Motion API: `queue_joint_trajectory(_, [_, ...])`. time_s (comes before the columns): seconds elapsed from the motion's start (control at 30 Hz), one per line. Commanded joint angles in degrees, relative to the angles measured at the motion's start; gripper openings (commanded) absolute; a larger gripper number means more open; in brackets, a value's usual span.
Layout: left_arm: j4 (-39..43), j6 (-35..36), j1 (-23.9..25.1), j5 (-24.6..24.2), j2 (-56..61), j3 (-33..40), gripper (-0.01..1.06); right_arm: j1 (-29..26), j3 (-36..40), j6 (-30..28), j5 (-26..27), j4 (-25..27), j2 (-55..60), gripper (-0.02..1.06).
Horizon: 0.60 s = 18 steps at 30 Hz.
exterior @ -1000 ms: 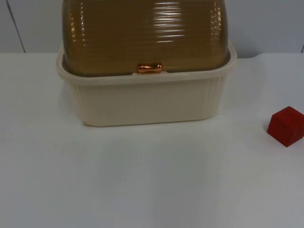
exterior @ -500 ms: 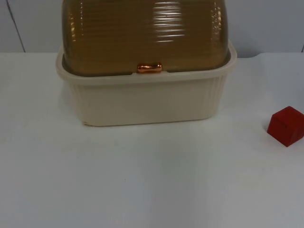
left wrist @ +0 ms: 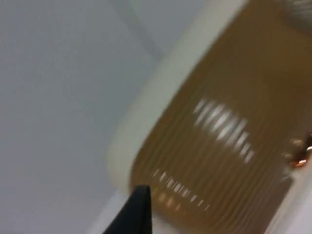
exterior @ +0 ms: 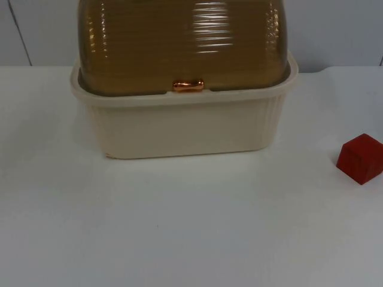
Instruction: Open the box lid with the left hand, place the block into the box with the right hand, then close the box lid with the left hand.
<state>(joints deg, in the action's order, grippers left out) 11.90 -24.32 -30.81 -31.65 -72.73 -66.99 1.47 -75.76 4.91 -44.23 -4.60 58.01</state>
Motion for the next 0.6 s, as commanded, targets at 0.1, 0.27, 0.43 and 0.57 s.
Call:
queue_joint_trajectory(0.1, [16.7,-2.6,-11.1,-3.2,-2.9,1.8,1.05,-0.1,-0.5,-1.3,0.7,-0.2,-0.3,1.05])
queue_joint_trajectory(0.27, [31.1,9.0,-15.5,0.8,-7.1,8.0,1.05,-0.1,-0.5,-1.4,0.7,-0.2,-0.3,1.05])
queue_joint_trajectory(0.43, [47.3,26.5,-16.2,8.0,-10.3,14.4,1.05,-0.1,-0.5,-3.0,0.7,-0.2,-0.3,1.05])
queue_joint_trajectory(0.57, [61.5,42.0,-16.2,8.6,-11.9,16.6,1.05,-0.1,-0.5,-3.0,0.8,-0.4,-0.3,1.05])
